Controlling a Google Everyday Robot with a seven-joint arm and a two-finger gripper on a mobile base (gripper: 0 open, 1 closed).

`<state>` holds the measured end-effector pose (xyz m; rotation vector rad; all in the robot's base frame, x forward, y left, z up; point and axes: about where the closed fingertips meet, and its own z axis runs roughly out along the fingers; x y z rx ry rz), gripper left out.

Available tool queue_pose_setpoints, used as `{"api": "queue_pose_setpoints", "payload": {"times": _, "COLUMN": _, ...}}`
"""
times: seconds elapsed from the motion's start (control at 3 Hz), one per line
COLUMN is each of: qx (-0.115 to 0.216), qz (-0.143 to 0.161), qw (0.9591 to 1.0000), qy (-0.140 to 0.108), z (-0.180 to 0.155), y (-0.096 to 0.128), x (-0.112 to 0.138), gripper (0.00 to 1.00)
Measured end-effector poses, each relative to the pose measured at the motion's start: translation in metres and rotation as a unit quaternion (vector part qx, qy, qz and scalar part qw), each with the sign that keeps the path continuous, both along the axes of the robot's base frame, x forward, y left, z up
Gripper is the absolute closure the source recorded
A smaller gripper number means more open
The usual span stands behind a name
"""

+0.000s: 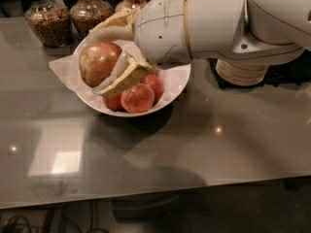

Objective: Pick apple from white bowl

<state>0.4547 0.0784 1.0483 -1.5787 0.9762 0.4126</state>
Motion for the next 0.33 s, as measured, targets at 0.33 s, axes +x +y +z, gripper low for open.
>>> {"api": "queue_pose_setpoints", "payload": {"times": 0.33, "qx": 0.000, "qz": 0.000, "qw": 1.0000, "qy": 0.000, "z": 0.0000, "y": 0.0000, "x": 0.0000, "gripper": 1.00}}
